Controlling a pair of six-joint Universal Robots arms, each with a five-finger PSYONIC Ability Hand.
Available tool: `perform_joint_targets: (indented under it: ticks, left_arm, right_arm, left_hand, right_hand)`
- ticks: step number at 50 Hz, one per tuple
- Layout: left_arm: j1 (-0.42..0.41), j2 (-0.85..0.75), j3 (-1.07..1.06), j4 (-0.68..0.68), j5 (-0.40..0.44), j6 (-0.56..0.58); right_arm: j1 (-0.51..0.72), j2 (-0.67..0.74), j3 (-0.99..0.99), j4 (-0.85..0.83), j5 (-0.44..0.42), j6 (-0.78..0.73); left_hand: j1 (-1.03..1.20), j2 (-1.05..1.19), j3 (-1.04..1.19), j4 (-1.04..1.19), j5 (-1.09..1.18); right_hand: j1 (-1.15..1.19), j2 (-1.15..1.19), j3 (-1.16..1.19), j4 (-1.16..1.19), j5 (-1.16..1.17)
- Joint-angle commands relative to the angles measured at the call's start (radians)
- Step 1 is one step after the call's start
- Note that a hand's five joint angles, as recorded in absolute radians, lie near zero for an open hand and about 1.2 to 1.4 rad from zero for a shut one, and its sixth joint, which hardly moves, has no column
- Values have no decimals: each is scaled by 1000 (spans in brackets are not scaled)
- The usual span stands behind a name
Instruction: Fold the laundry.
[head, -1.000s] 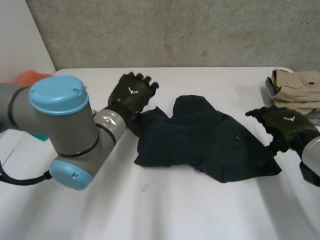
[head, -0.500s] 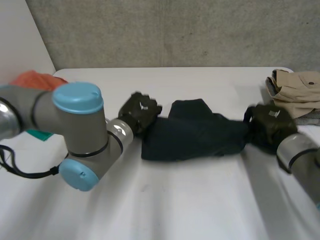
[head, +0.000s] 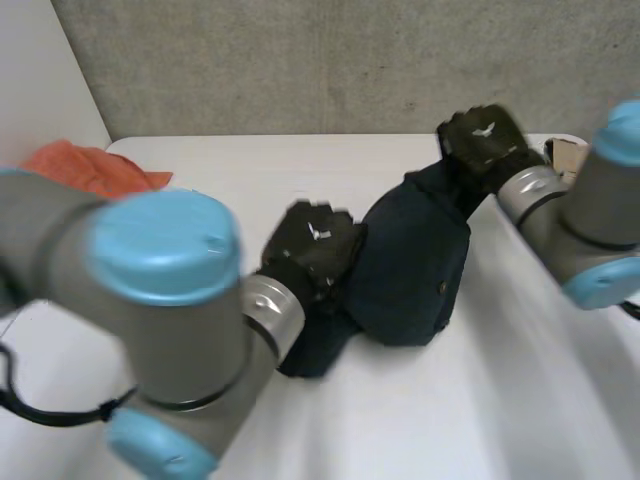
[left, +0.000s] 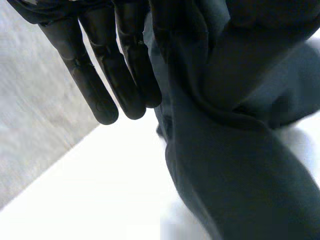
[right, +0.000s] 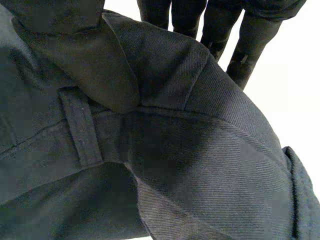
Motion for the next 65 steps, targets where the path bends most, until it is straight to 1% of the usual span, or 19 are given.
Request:
perform_joint_targets:
  ticks: [1, 6, 8, 14, 18, 21, 24, 29, 35, 39, 45, 49, 50, 51, 54, 55, 56, 62, 65]
  left_arm:
    - [22, -137, 135, 3, -123, -8]
    - [74, -47, 128, -1, -223, -9]
    - [80, 7, 105, -4, -223, -14]
    - [87, 210, -49, 3, -174, -18]
    - [97, 290, -158, 5, -154, -50]
    - [110, 296, -220, 3, -158, -90]
    - [126, 296, -268, 0, -158, -127]
    - [143, 262, -343, 2, -146, -198]
    - [145, 94, -327, 11, -148, -232]
    - [142, 32, -293, 33, -148, -233]
    - [130, -46, -253, 97, -152, -230]
    - [127, -91, -227, 140, -169, -218]
    - [127, -100, -219, 149, -174, -216]
    - [127, -106, -213, 157, -178, -215]
    - [125, -138, -186, 180, -201, -212]
    - [127, -153, -169, 181, -215, -206]
    - [127, -160, -159, 181, -223, -201]
    - [123, -122, -144, 174, -261, -190]
    - [133, 9, -144, 169, -260, -176]
  right_arm:
    - [48, 153, -42, -178, 31, -90]
    - [45, 63, 16, -169, 120, -44]
    - [39, 8, 56, -149, 125, -15]
    - [1, -265, 208, 39, 41, 175]
    - [-84, -348, 249, 244, 13, 245]
    - [-125, -371, 291, 415, -2, 286]
    - [-133, -376, 349, 480, -21, 294]
    - [-138, -385, 525, 413, -132, 291]
    - [-124, -370, 637, 198, -168, 306]
    - [-63, -281, 628, 106, -163, 305]
    - [36, -193, 573, 14, -67, 300]
    - [57, -111, 532, -35, -2, 292]
    - [60, -103, 526, -42, 2, 291]
    - [72, -88, 512, -57, 14, 288]
    - [82, -77, 493, -74, 36, 288]
    - [82, -71, 483, -81, 56, 288]
    - [82, -72, 477, -82, 68, 288]
    - [68, -154, 440, -54, 117, 263]
    - [68, -251, 429, -26, 116, 211]
  left_hand:
    - [-451, -455, -456, -462, -466]
    - [-804, -807, -808, -815, -819]
    - [-810, -813, -815, -821, -825]
    - [-813, -816, -818, -824, -828]
    - [-796, -799, -800, -807, -811]
    - [-769, -773, -774, -780, -784]
    - [-725, -728, -730, -736, -740]
    - [-476, -479, -480, -487, -491]
    - [-587, -590, -591, -598, -602]
    - [-587, -590, -592, -598, -602]
    - [-567, -570, -571, -578, -582]
    - [-461, -464, -466, -472, -476]
    - [-409, -412, -413, -420, -424]
    - [-330, -333, -334, -341, -345]
    - [31, 28, 27, 20, 16]
    - [236, 233, 231, 225, 221]
    - [383, 380, 378, 372, 368]
    - [384, 381, 380, 373, 369]
    - [384, 381, 380, 373, 369]
  right_hand:
    - [-876, -945, -955, -960, -918]
    - [-911, -980, -989, -995, -952]
    - [-911, -980, -989, -995, -952]
    - [-911, -980, -989, -995, -952]
    - [-911, -980, -989, -995, -952]
    - [-781, -850, -859, -865, -822]
    - [-742, -811, -821, -826, -783]
    - [-678, -747, -756, -761, -719]
    - [-675, -744, -753, -758, -716]
    - [-675, -744, -753, -758, -716]
    - [-549, -618, -627, -632, -590]
    - [-323, -392, -401, -407, -364]
    - [-261, -330, -340, -345, -302]
    - [-63, -132, -141, -147, -104]
    - [269, 200, 191, 186, 228]
    - [310, 241, 232, 227, 269]
    - [311, 242, 232, 227, 270]
    - [311, 242, 232, 227, 270]
    - [311, 242, 232, 227, 270]
